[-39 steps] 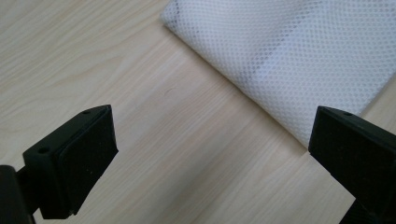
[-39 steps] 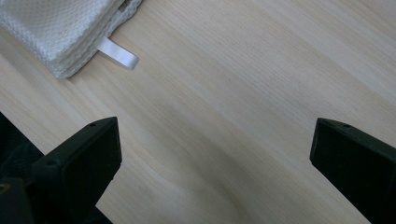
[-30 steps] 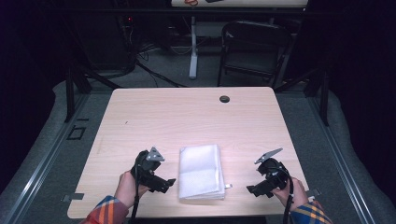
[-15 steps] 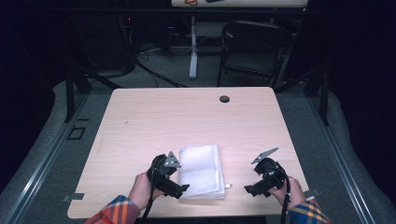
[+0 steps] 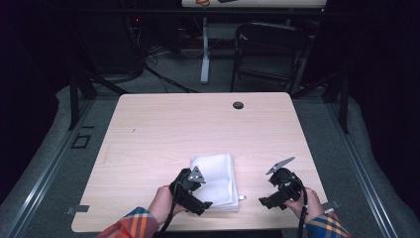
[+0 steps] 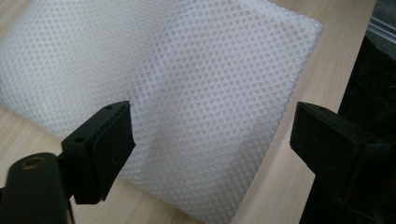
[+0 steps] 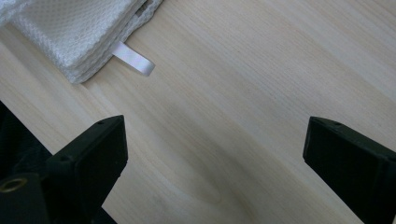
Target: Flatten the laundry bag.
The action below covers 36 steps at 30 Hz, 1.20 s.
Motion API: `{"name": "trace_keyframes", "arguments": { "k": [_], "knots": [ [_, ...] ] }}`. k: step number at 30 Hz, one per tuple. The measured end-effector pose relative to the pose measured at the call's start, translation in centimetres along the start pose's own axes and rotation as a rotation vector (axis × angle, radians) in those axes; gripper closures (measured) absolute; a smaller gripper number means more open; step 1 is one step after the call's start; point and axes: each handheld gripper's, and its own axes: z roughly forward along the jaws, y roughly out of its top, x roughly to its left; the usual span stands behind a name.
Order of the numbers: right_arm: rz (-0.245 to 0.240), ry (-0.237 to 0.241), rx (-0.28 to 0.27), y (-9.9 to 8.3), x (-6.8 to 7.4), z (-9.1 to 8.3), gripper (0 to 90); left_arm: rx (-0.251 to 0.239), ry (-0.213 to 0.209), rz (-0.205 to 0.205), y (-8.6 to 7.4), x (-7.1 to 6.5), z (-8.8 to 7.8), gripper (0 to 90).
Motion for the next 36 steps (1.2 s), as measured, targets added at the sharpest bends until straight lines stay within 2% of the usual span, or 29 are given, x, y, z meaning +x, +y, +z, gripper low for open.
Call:
{"name": "trace_keyframes", "arguments": {
  "k": [7, 10, 14, 27, 32, 36],
  "knots": [
    [0.003, 0.004, 0.000, 0.0, 0.1, 0.1, 6.6, 0.022, -0.022, 0.018, 0.4, -0.7, 1.2, 18.7],
    [0.005, 0.018, 0.003, 0.0, 0.1, 0.1, 6.9, 0.030, -0.020, 0.032, 0.6, -1.0, 1.6, 21.4],
    [0.004, 0.017, 0.007, 0.0, 0.1, 0.1, 7.2, 0.057, -0.007, 0.063, 0.8, -1.3, 2.2, 22.8],
    [-0.008, 0.020, 0.025, 0.0, 0.1, 0.2, 8.3, 0.124, 0.023, 0.087, 0.7, -1.5, 4.0, 29.8],
    [-0.002, 0.032, 0.025, 0.0, 0.2, 0.2, 9.0, 0.124, 0.045, 0.108, 0.7, -1.5, 4.1, 35.9],
    [-0.007, 0.026, 0.032, 0.0, 0.2, 0.3, 9.6, 0.117, 0.045, 0.113, 0.6, -1.2, 4.1, 41.5]
  ]
}}
